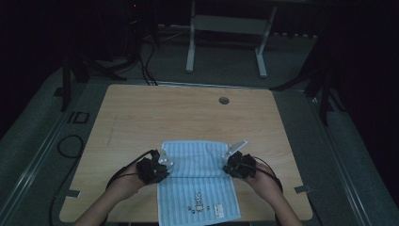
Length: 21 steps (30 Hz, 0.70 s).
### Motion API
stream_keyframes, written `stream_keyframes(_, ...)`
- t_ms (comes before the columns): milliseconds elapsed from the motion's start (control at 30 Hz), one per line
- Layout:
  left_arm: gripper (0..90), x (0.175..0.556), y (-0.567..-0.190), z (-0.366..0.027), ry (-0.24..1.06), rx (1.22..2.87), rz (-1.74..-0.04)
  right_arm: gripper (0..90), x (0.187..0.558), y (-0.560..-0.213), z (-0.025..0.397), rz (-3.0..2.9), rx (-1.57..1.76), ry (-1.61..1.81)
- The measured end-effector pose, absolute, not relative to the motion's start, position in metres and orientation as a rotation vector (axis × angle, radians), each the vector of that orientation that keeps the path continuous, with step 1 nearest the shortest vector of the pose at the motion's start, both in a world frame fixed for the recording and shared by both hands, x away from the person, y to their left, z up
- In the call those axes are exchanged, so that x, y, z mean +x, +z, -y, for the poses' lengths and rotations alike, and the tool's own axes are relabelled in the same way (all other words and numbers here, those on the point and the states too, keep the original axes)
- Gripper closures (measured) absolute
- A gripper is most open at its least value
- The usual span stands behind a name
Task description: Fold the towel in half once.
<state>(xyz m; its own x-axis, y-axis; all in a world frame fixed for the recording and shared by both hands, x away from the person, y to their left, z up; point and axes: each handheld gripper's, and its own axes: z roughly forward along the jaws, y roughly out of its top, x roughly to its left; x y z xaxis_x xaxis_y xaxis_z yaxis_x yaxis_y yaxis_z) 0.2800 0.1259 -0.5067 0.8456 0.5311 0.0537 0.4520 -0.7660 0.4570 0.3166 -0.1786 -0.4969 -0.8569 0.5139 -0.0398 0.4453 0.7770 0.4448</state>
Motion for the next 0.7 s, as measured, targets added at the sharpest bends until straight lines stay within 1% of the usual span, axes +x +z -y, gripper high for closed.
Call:
stream_keyframes(100,79.8,0.274,-0.519,-0.129,0.172,2.597,-0.748,83.1,0.31,-0.508,0.18,-2.84,0.779,0.633)
stream_keyframes(133,77.3,0.273,-0.521,-0.13,0.146,2.605,-0.743,80.2,0.309,-0.513,0.18,-2.853,0.794,0.624)
stream_keyframes(167,72.3,0.271,-0.521,-0.131,0.129,2.622,-0.73,77.2,0.308,-0.516,0.18,-2.871,0.803,0.617)
stream_keyframes(200,67.4,0.269,-0.519,-0.135,0.149,2.631,-0.719,74.2,0.306,-0.518,0.181,-2.895,0.793,0.598)
stream_keyframes(233,63.3,0.269,-0.512,-0.14,0.183,2.621,-0.744,71.6,0.304,-0.517,0.182,-2.9,0.776,0.59)
stream_keyframes(267,60.8,0.269,-0.507,-0.145,0.211,2.596,-0.766,70.8,0.301,-0.51,0.183,-2.89,0.756,0.588)
stream_keyframes(300,60.8,0.271,-0.498,-0.152,0.233,2.555,-0.792,70.4,0.3,-0.505,0.184,-2.87,0.749,0.592)
stream_keyframes(367,61.2,0.272,-0.487,-0.159,0.258,2.525,-0.795,70.9,0.3,-0.49,0.186,-2.834,0.752,0.648)
stream_keyframes(400,62.7,0.272,-0.487,-0.159,0.258,2.525,-0.795,70.9,0.3,-0.49,0.186,-2.834,0.752,0.648)
stream_keyframes(433,62.8,0.276,-0.484,-0.151,0.27,2.518,-0.775,78.2,0.305,-0.48,0.181,-2.799,0.739,0.678)
stream_keyframes(467,62.8,0.278,-0.487,-0.145,0.262,2.528,-0.762,82.4,0.308,-0.482,0.177,-2.799,0.732,0.665)
stream_keyframes(567,62.9,0.284,-0.501,-0.129,0.198,2.564,-0.73,83.8,0.319,-0.495,0.168,-2.82,0.745,0.644)
stream_keyframes(667,63.8,0.29,-0.512,-0.125,0.178,2.595,-0.732,83.8,0.329,-0.51,0.162,-2.839,0.754,0.582)
stream_keyframes(700,63.8,0.296,-0.52,-0.124,0.169,2.613,-0.742,83.6,0.332,-0.514,0.162,-2.844,0.764,0.567)
